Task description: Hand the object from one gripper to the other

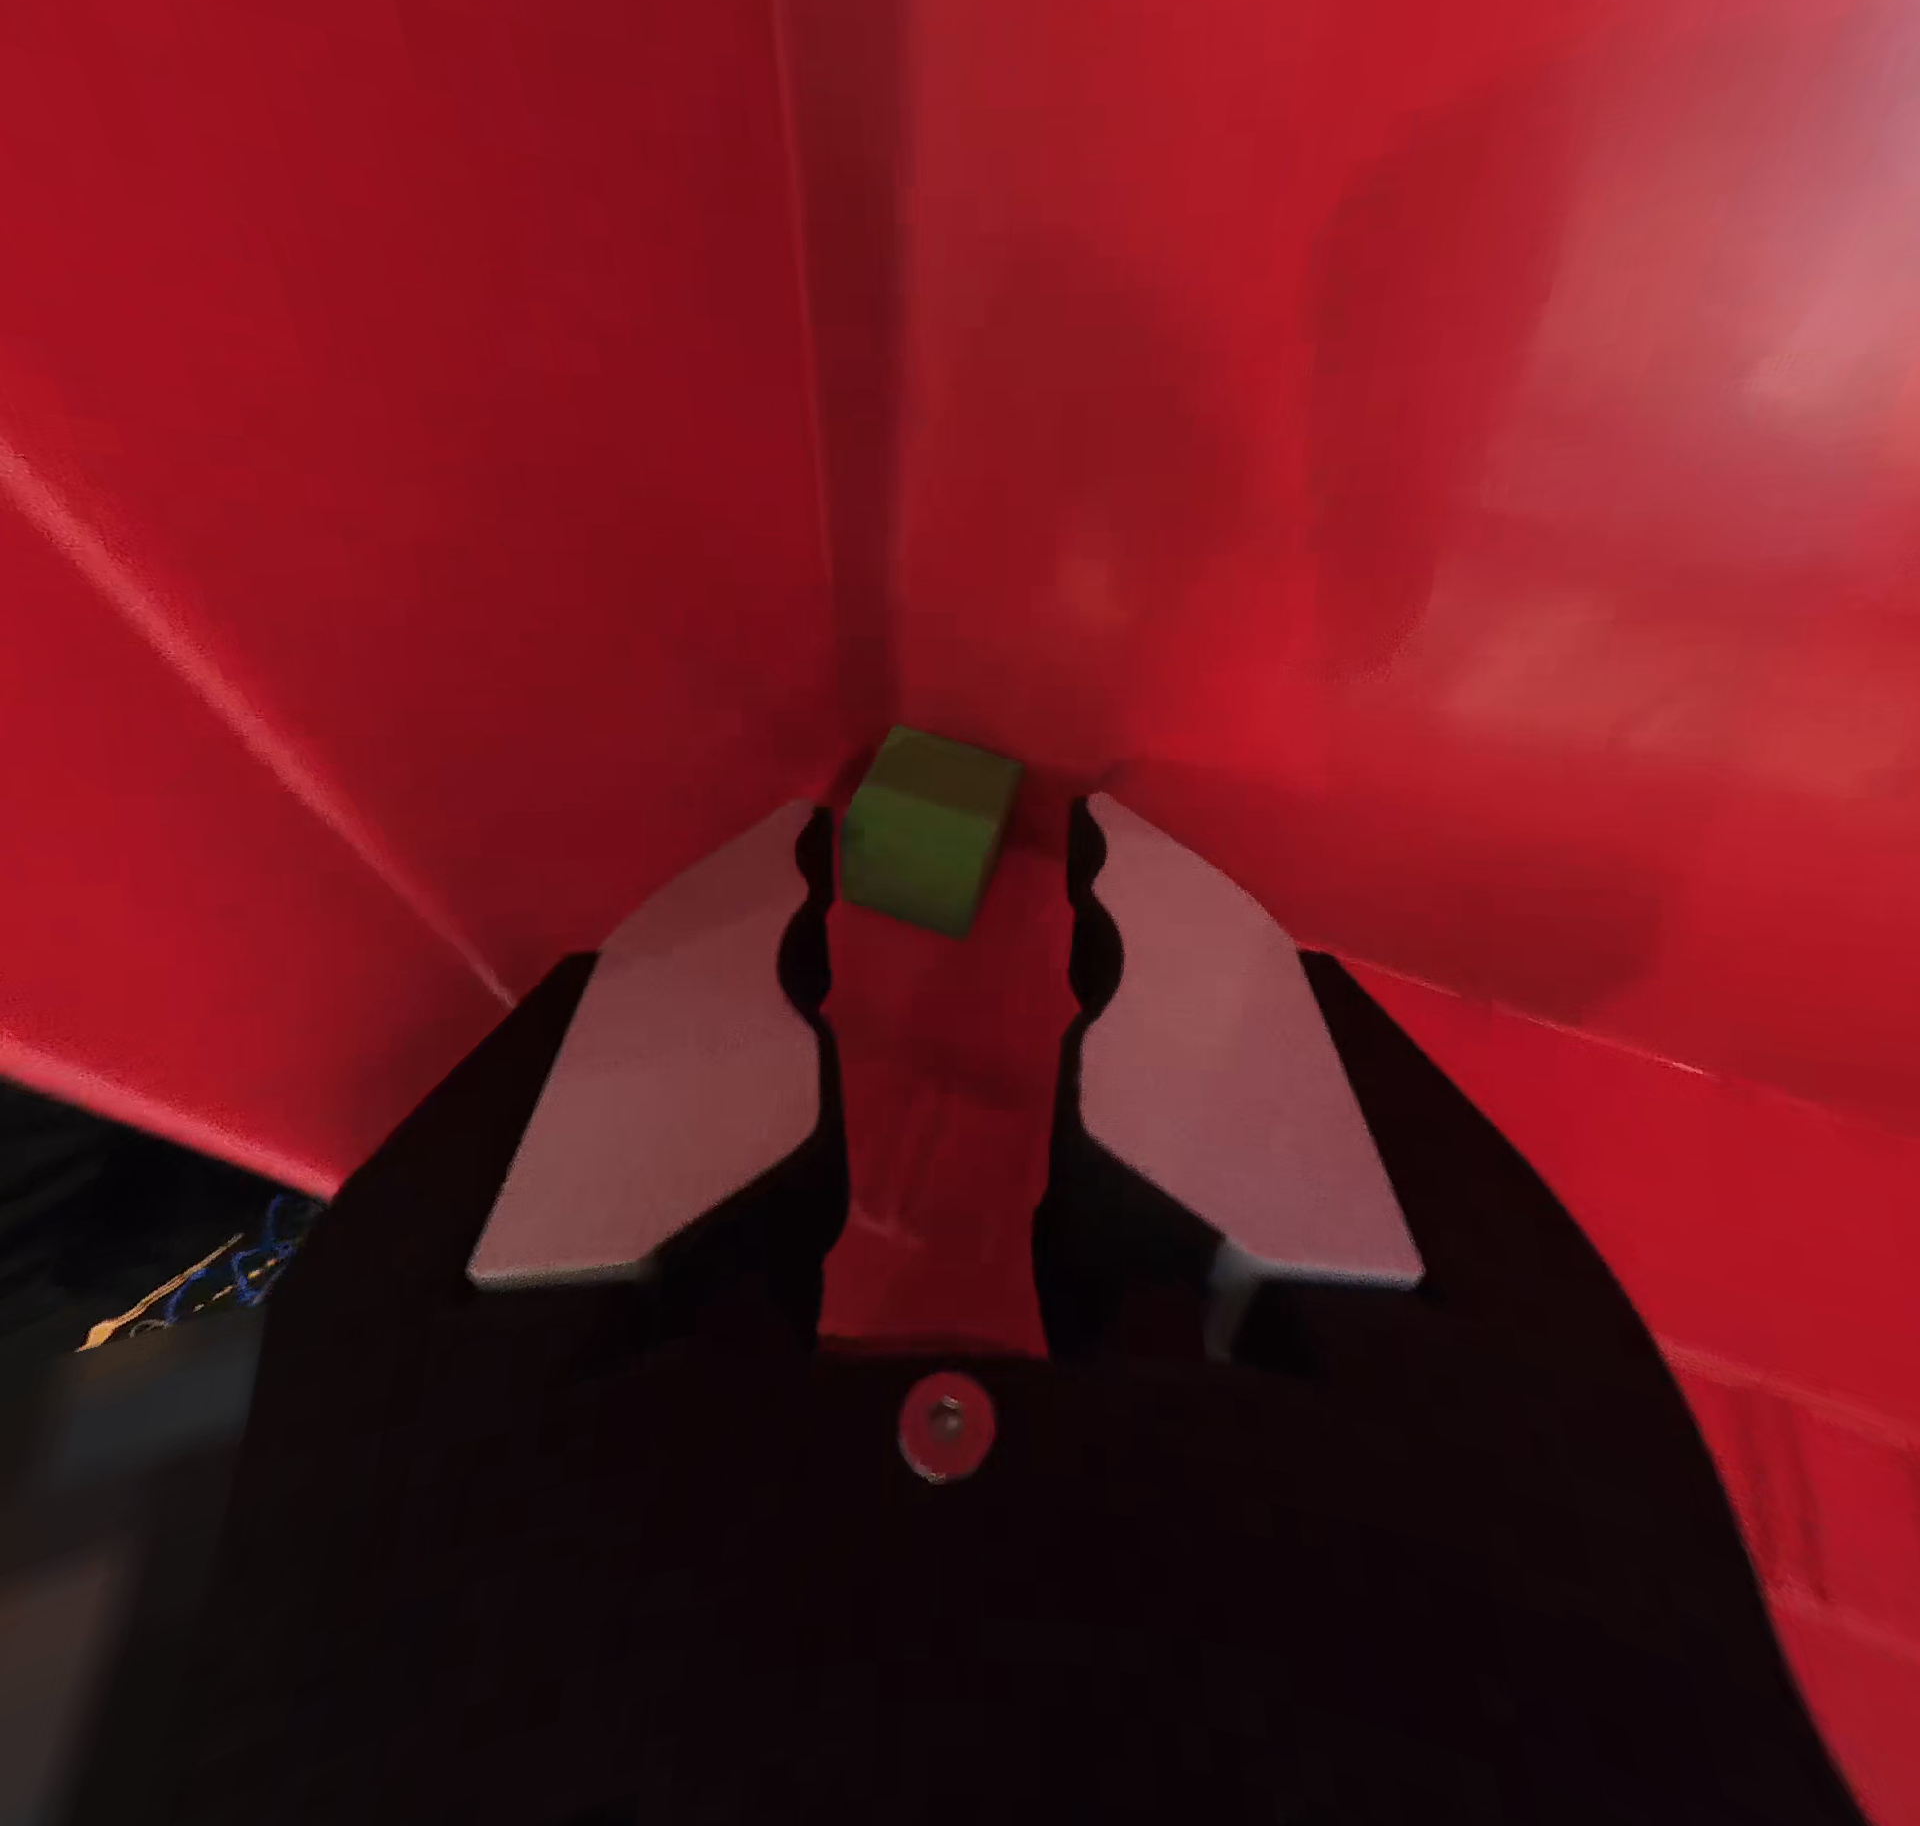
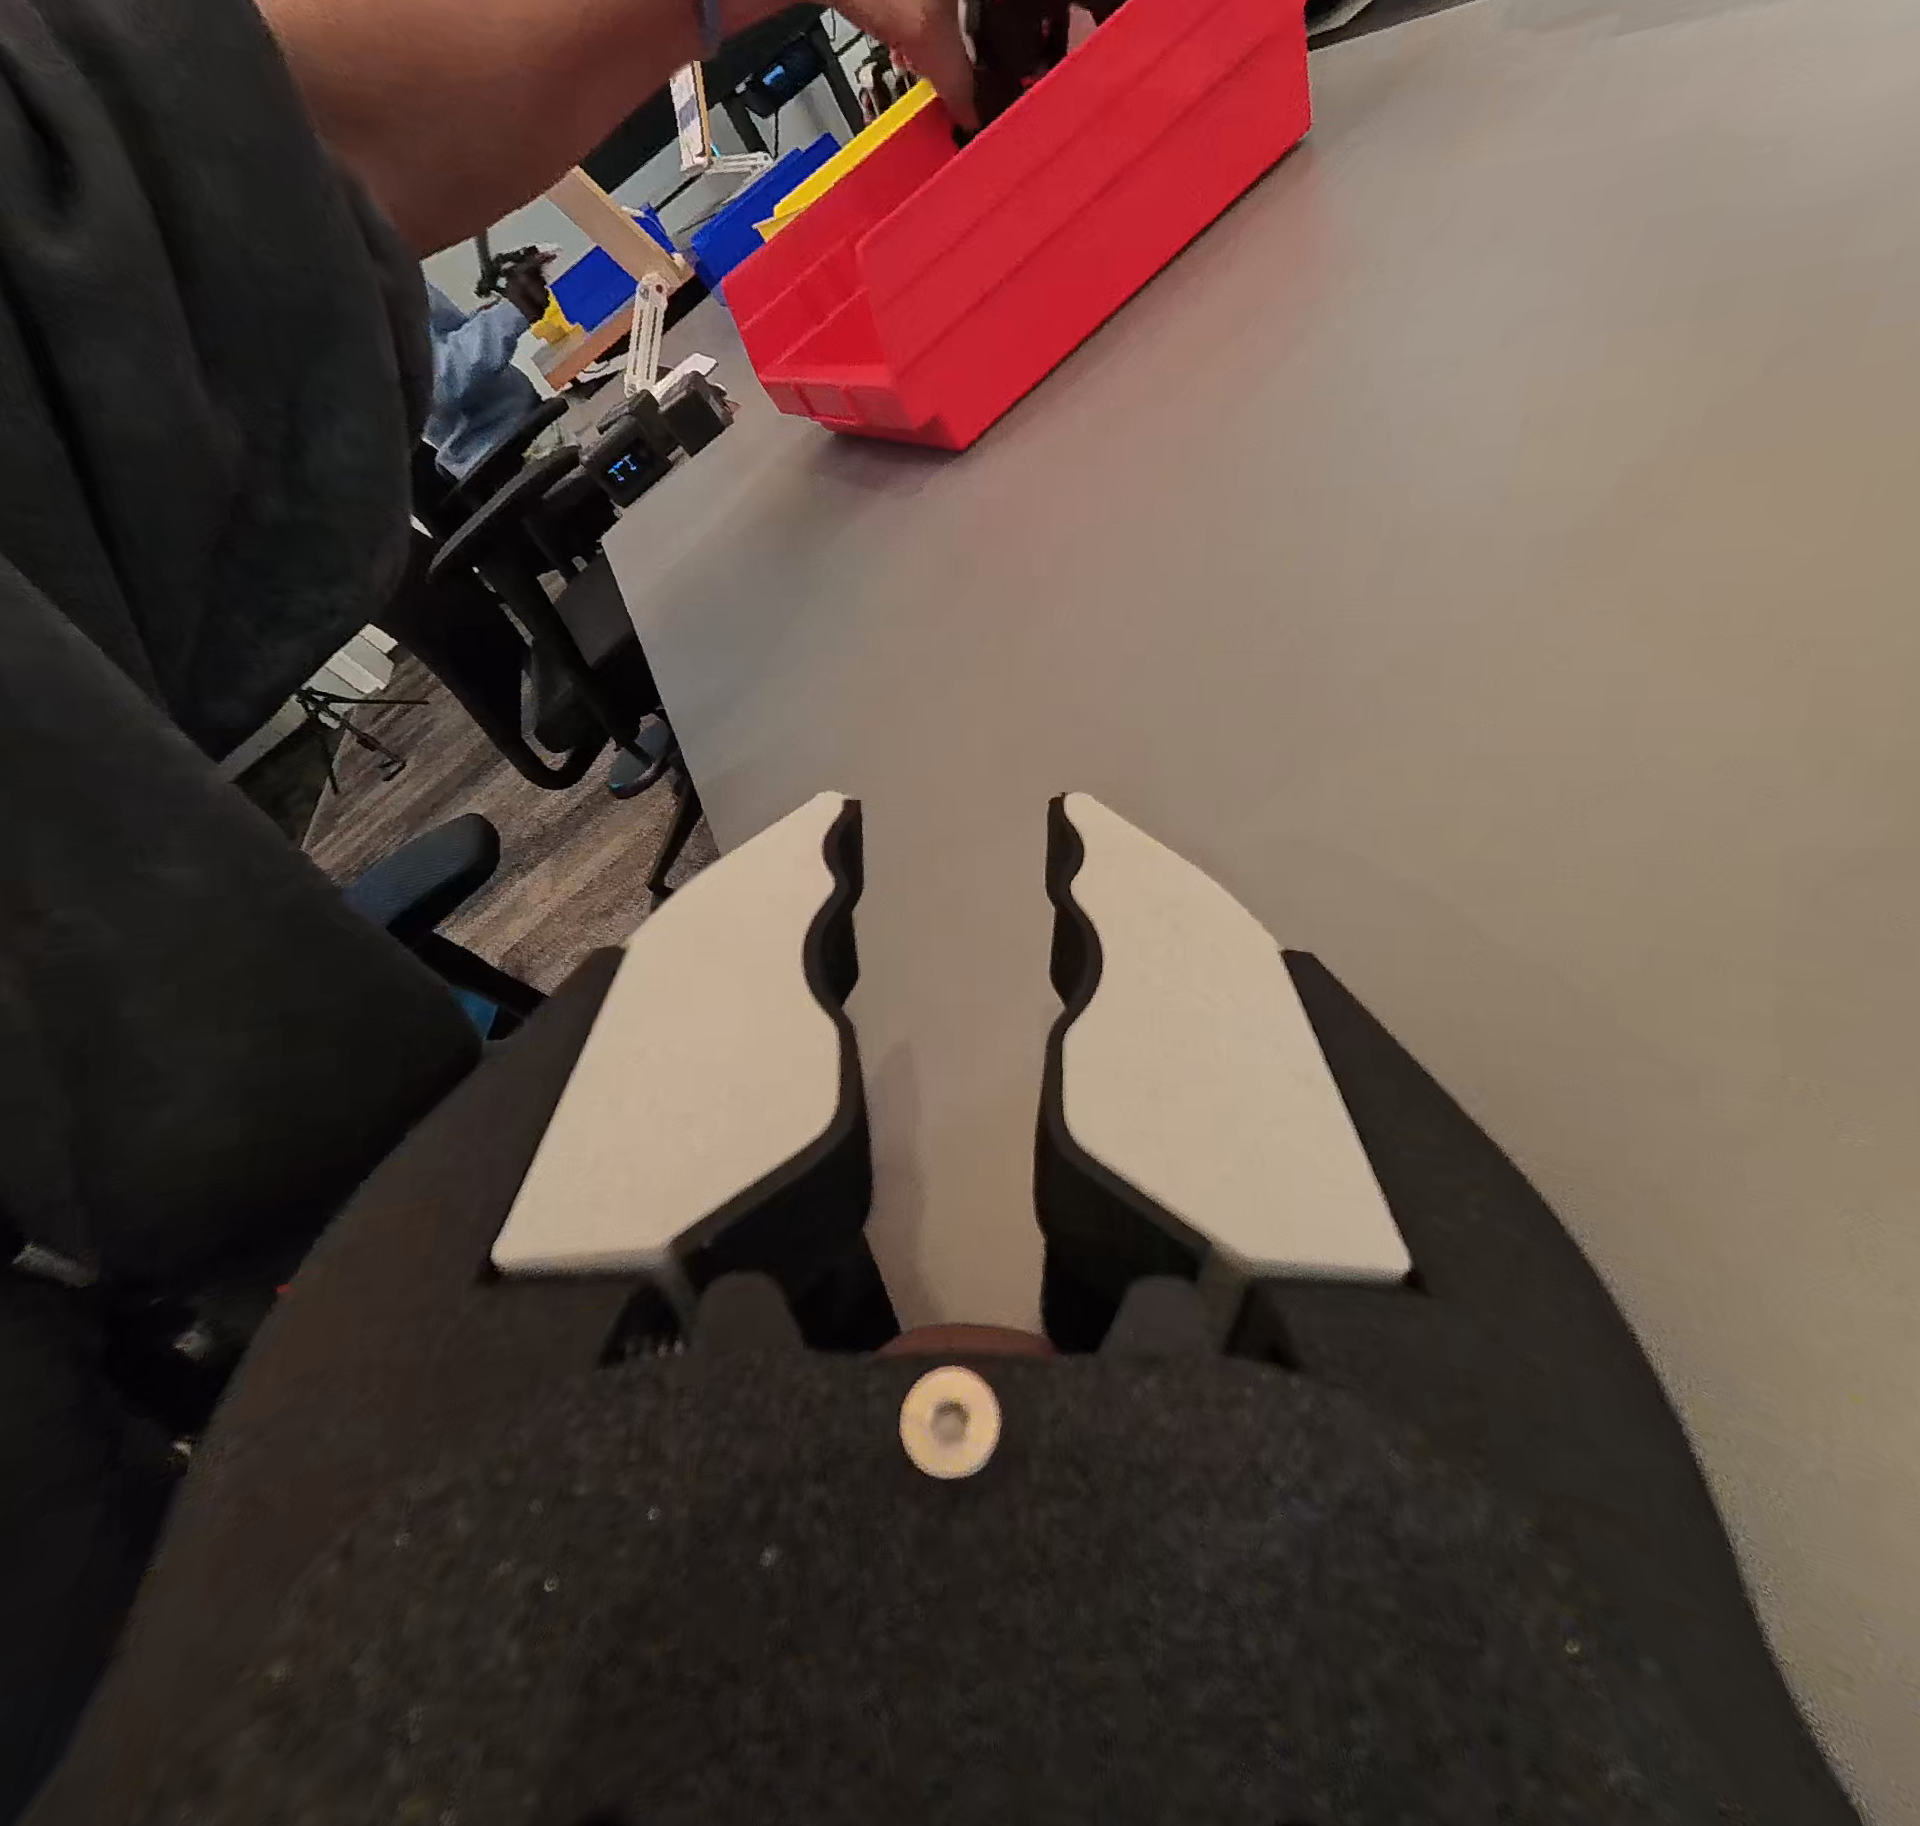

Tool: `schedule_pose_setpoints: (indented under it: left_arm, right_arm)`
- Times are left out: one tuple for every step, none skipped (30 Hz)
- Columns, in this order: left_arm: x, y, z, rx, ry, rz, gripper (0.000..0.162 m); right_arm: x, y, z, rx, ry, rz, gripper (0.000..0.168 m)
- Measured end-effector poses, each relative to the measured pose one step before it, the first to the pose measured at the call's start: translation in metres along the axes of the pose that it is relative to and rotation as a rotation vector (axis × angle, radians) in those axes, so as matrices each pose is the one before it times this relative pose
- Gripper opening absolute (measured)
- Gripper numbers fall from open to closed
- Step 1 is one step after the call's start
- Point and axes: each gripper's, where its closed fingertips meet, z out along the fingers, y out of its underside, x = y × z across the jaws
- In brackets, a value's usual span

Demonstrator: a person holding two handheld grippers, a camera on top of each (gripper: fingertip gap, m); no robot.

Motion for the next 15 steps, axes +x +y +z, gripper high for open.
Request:
schedule_pose_setpoints:
  left_arm:
    - [0.00006, 0.00223, 0.00272, -0.0208, -0.0078, 0.0154, 0.042]
    - [-0.00151, 0.00094, 0.00111, -0.0136, -0.0224, 0.0204, 0.040]
    - [-0.00125, 0.00103, 0.00043, -0.0152, -0.0148, 0.0116, 0.039]
    - [-0.00072, 0.00126, 0.00005, -0.0147, -0.0044, -0.0019, 0.037]
    - [-0.00010, 0.00197, -0.00046, -0.0153, 0.0025, 0.0005, 0.033]
    - [0.00144, 0.00207, -0.00113, -0.0115, 0.0112, -0.0003, 0.031]
    - [0.00150, 0.00114, -0.00211, -0.0026, 0.0082, -0.0082, 0.031]
    - [0.00067, 0.00020, -0.00390, 0.0109, -0.0028, -0.0110, 0.031]
    - [-0.00005, -0.00039, -0.00616, 0.0231, -0.0112, -0.0123, 0.030]
    - [0.00009, -0.00069, -0.00818, 0.0325, -0.0131, -0.0188, 0.030]
    - [0.00021, -0.00110, -0.01016, 0.0389, -0.0148, -0.0262, 0.030]
    - [0.00020, -0.00183, -0.01202, 0.0470, -0.0212, -0.0294, 0.030]
    - [0.00066, -0.00352, -0.01390, 0.0565, -0.0269, -0.0295, 0.030]
    - [0.00158, -0.00563, -0.01532, 0.0664, -0.0313, -0.0296, 0.030]
    - [0.00284, -0.00795, -0.01627, 0.0729, -0.0327, -0.0293, 0.030]
  right_arm:
    - [0.00009, 0.00014, -0.00031, -0.0007, -0.0039, 0.0037, 0.034]
    - [0.00030, 0.00019, -0.00039, -0.0022, -0.0027, 0.0032, 0.034]
    - [0.00008, 0.00002, -0.00039, -0.0011, -0.0036, 0.0030, 0.034]
    - [0.00006, -0.00026, -0.00060, 0.0004, -0.0027, 0.0033, 0.034]
    - [-0.00016, -0.00064, -0.00083, 0.0019, -0.0019, 0.0029, 0.034]
    - [-0.00026, -0.00078, -0.00078, 0.0033, -0.0014, 0.0019, 0.034]
    - [-0.00038, -0.00099, -0.00089, 0.0033, -0.0011, 0.0010, 0.034]
    - [-0.00030, -0.00092, -0.00093, 0.0027, 0.0000, -0.0005, 0.034]
    - [-0.00027, -0.00058, -0.00090, 0.0011, 0.0014, -0.0026, 0.034]
    - [-0.00026, -0.00065, -0.00093, 0.0009, 0.0024, -0.0041, 0.034]
    - [-0.00009, -0.00057, -0.00105, 0.0016, 0.0036, -0.0045, 0.034]
    - [0.00017, -0.00020, -0.00103, 0.0002, 0.0043, -0.0038, 0.034]
    - [-0.00005, -0.00002, -0.00094, -0.0006, 0.0014, -0.0002, 0.034]
    - [-0.00017, -0.00019, -0.00105, 0.0020, -0.0020, 0.0047, 0.034]
    - [0.00021, -0.00039, -0.00111, 0.0036, -0.0013, 0.0070, 0.034]
